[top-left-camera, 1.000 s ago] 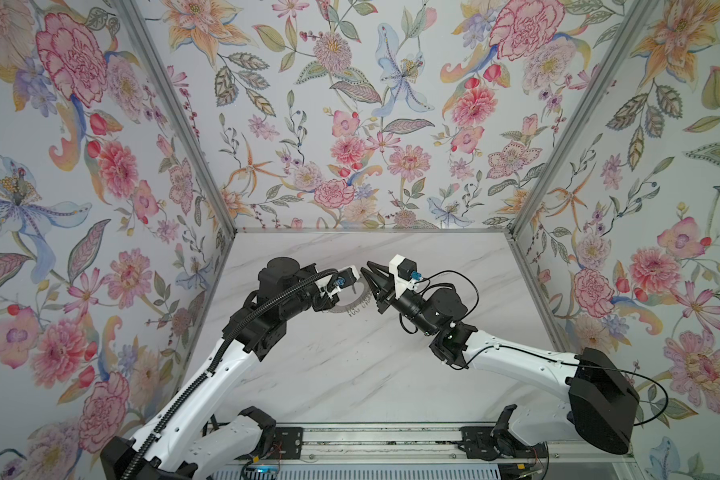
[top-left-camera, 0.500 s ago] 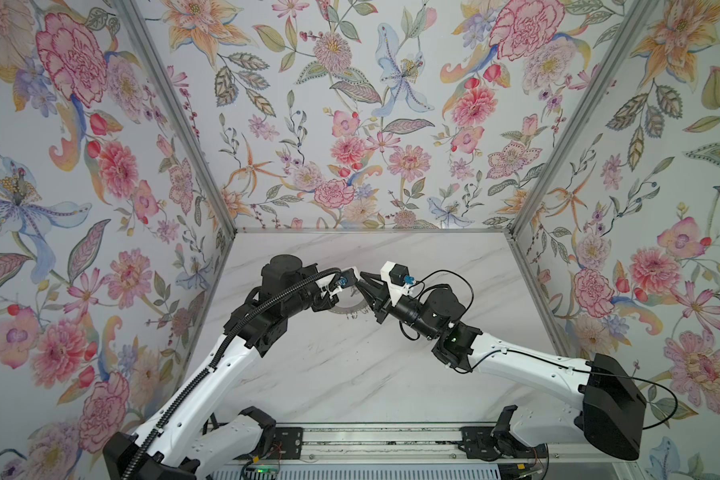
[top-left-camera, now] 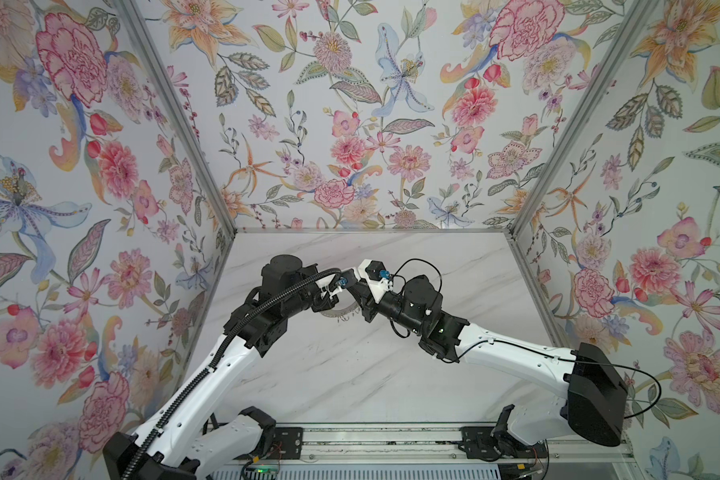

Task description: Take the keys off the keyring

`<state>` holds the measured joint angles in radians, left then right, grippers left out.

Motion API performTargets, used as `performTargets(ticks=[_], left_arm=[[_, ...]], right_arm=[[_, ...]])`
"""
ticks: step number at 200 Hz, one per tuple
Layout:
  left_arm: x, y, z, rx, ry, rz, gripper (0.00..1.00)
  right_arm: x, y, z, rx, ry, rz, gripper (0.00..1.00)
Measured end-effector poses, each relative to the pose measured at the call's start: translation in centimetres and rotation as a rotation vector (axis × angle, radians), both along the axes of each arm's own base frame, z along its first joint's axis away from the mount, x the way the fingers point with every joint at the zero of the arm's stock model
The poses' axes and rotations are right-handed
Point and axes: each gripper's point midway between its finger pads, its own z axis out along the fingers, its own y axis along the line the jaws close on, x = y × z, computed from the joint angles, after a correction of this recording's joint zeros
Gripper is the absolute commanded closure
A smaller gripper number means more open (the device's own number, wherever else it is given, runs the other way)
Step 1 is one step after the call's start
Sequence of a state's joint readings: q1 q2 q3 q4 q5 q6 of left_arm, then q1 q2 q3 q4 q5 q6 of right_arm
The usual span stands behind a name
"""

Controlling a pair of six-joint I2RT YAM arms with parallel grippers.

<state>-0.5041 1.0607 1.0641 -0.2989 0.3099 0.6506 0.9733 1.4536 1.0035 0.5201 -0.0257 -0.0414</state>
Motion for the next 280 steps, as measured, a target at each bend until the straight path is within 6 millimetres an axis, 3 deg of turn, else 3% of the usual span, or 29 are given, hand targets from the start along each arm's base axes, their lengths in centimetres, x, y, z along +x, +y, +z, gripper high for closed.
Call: performTargets(ticks=[49,97,203,280], left_arm=[[0.0,0.0,0.0,0.006,-0.005,0.000,1.00],[0.1,0.2,0.0,0.007,-0.005,0.005,1.00],[1.2,1.9,-0.3,0.029,-0.005,0.084,1.00],[0.9,1.2,0.1,0.001,-0.011,0.045,1.00]], right_arm=[[0.7,0.0,-0.3,-0.025,0.008,-0.016,0.86],[1.1,0.0,-0.4,-0.045,0.006,-0.027,1.00],[1.2,-0.3,0.1,-0.057,-0.035,-0.044,1.00],[0.2,-1.6,1.6,0.020,-0.085,-0.043,1.00]])
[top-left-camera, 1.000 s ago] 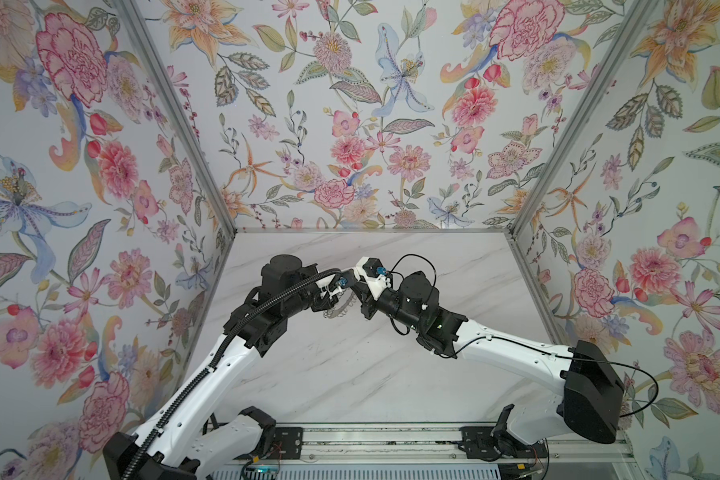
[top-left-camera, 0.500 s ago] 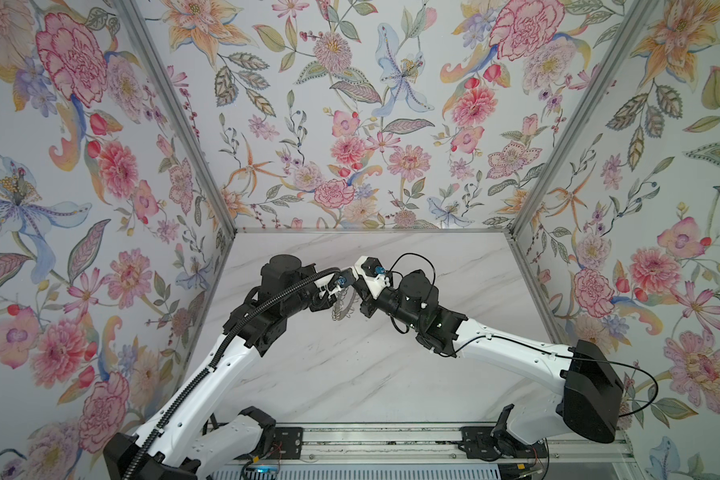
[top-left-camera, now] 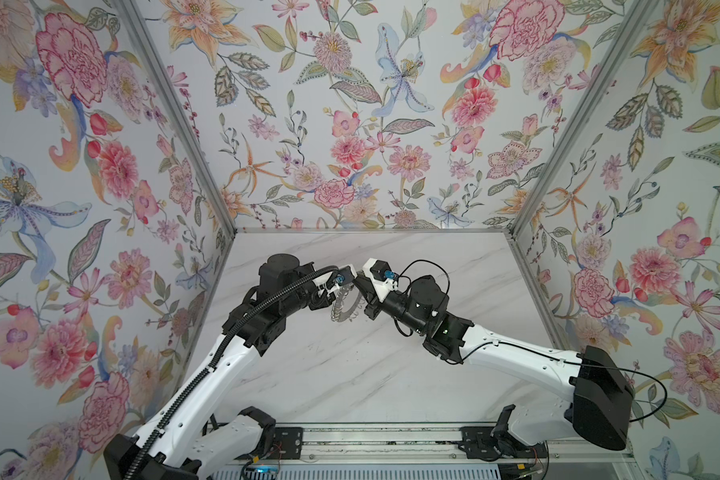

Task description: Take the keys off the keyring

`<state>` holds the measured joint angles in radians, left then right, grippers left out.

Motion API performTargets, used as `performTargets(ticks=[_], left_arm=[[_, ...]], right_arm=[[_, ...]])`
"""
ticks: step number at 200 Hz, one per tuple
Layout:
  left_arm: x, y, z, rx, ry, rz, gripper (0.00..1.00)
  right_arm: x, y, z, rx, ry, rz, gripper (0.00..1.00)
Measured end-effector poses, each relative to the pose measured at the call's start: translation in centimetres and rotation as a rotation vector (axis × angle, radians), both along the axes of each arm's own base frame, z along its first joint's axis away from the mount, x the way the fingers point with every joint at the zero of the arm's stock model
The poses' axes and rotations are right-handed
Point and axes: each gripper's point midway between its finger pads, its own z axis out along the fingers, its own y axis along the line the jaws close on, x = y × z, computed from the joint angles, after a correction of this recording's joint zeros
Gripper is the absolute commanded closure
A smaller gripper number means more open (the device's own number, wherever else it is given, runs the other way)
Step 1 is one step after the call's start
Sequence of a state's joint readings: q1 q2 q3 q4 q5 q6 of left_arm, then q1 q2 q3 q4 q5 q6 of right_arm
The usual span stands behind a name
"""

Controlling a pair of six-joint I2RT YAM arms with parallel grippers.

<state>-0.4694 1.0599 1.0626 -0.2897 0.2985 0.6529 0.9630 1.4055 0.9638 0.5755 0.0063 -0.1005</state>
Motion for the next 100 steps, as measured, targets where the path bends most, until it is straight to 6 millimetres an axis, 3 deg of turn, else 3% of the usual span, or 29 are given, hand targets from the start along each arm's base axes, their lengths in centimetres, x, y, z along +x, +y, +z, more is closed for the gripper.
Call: performTargets(ticks=[100], left_arm=[[-0.2,-1.0,0.2,-0.065,0.033,-0.054,1.00]], right_arm=[[-0.8,-0.1,2.0,0.140,-0.021,0.058,1.00]])
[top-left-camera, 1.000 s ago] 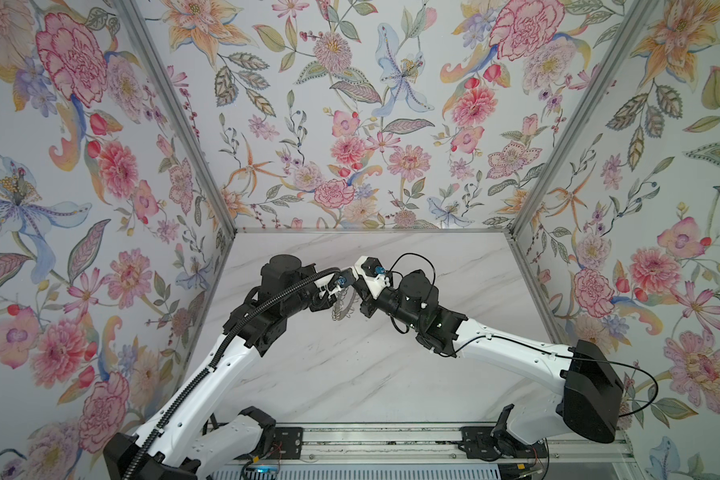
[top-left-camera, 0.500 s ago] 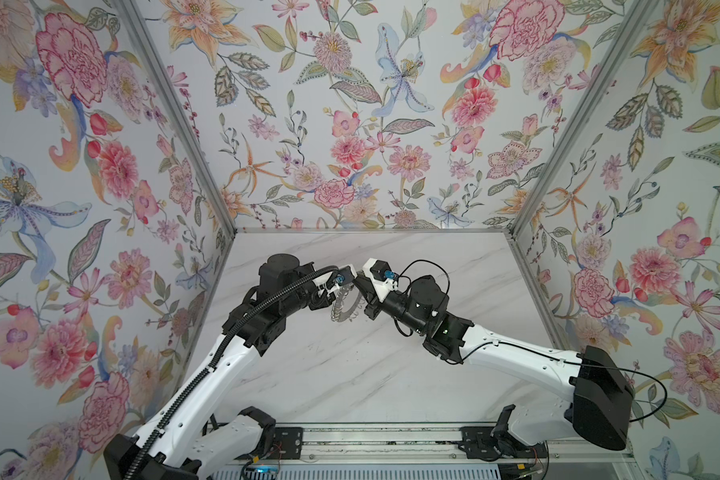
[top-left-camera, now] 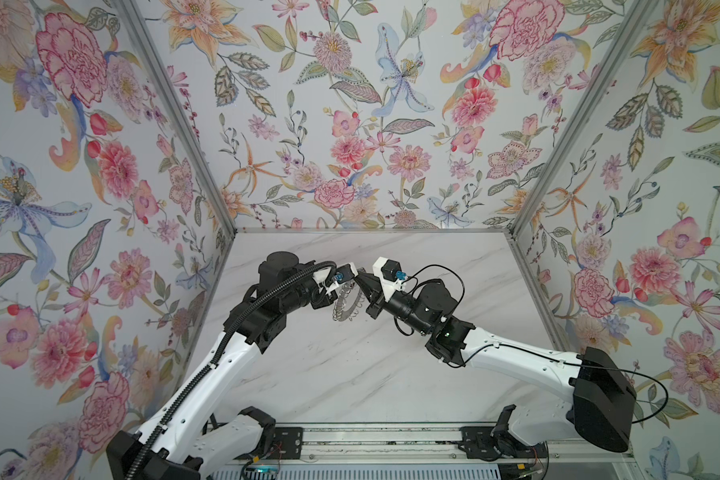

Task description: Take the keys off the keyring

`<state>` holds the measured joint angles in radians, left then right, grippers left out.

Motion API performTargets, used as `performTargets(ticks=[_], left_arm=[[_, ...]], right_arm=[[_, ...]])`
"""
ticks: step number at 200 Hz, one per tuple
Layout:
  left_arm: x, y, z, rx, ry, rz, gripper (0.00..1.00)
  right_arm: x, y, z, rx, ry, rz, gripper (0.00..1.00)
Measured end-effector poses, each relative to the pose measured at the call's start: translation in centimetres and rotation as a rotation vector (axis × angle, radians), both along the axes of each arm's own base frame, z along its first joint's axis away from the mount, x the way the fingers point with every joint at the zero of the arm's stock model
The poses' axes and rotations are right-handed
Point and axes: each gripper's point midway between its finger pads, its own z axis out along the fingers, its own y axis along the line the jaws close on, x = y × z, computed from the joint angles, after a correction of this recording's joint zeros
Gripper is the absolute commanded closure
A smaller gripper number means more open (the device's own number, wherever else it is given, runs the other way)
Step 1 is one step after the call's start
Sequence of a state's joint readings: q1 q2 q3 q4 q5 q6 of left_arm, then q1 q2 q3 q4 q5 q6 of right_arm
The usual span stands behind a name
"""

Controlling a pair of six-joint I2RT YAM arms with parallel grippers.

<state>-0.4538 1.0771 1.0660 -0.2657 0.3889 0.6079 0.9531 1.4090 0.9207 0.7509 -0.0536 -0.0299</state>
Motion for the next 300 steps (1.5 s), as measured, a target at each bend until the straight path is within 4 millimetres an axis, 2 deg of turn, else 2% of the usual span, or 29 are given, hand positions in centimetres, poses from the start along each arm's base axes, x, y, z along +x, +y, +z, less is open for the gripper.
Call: performTargets(ticks=[16,26,33,99,123,138,192,221,300], left_arm=[[0.1,0.2,0.1,-0.013,0.009,0.010,1.00],[0.1,0.4,0.2,-0.021,0.013,0.015,1.00],[0.1,0.5,0.3,-0.025,0.012,0.019,1.00],[-0.1,1.2,1.1,-0.022,0.003,0.046,1.00],[0.0,1.5,0.9,-0.009,0.003,0.059,1.00],[0.0,1.5,0.8,-0.006,0.008,0.060,1.00],[0.1,1.5,0.6,-0.001,0.014,0.063,1.00],[0.1,1.5,0.5,0.000,0.015,0.062,1.00],[0.1,1.5,0.5,0.005,0.011,0.059,1.00]], right_arm=[[0.0,0.3,-0.1,0.019,0.007,0.014,1.00],[0.1,0.5,-0.1,0.028,0.007,0.017,0.91],[0.2,0.6,-0.1,0.034,0.009,0.020,0.89],[0.3,0.8,0.1,0.068,0.006,0.035,0.79],[0.4,0.9,-0.9,0.032,0.031,0.034,0.78],[0.4,0.9,-1.7,0.000,0.059,0.032,0.73],[-1.1,1.7,-3.8,-0.082,0.124,0.032,0.71],[-0.9,1.7,-4.0,-0.093,0.132,0.016,0.71],[-0.2,2.6,-1.8,-0.077,0.096,0.008,0.72]])
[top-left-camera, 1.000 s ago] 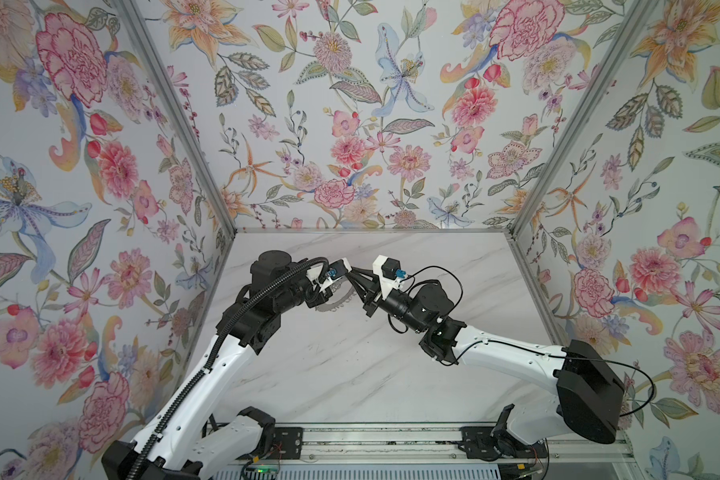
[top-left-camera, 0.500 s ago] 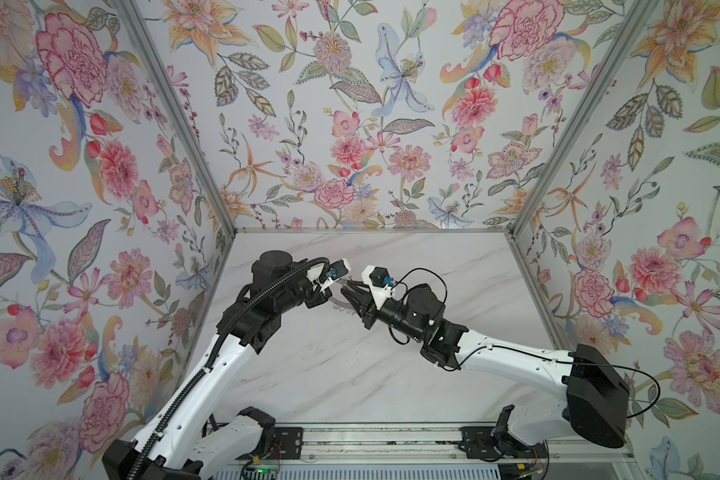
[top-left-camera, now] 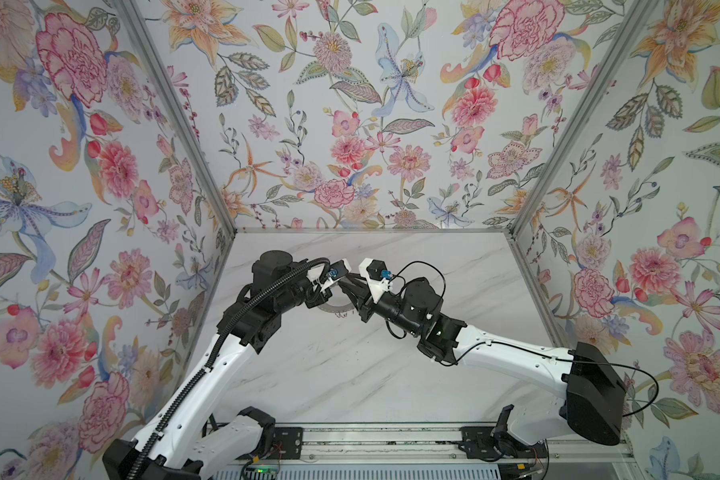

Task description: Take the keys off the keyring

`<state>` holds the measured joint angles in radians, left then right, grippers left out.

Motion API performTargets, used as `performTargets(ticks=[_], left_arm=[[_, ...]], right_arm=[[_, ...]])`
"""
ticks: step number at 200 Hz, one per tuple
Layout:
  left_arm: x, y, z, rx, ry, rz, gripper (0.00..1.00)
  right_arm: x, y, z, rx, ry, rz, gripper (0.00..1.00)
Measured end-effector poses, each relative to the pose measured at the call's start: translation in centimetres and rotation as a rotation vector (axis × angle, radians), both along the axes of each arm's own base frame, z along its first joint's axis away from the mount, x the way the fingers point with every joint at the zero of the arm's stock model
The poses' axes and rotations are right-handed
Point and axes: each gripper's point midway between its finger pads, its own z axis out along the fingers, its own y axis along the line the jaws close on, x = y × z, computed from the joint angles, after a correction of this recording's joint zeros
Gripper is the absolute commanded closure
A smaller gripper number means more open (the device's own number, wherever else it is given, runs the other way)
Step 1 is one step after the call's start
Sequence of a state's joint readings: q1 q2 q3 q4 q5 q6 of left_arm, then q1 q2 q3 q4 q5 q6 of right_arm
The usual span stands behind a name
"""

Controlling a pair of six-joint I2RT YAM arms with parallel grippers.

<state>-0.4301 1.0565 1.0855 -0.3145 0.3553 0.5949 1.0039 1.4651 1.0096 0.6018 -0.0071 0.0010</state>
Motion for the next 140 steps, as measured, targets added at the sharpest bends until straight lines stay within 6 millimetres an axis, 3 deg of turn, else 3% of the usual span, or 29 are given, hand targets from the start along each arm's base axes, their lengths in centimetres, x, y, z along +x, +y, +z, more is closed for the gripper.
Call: performTargets(ticks=[48,80,140], left_arm=[[0.0,0.0,0.0,0.002,-0.002,-0.001,1.00],[0.0,0.0,0.0,0.007,-0.008,-0.003,1.00],[0.2,0.3,0.0,0.012,-0.010,0.013,1.00]], right_arm=[[1.0,0.7,-1.4,-0.045,0.024,-0.017,0.78],[1.8,0.5,-1.3,-0.050,0.029,-0.037,0.82],[2.2,0.4,-1.0,-0.049,0.028,-0.043,1.00]])
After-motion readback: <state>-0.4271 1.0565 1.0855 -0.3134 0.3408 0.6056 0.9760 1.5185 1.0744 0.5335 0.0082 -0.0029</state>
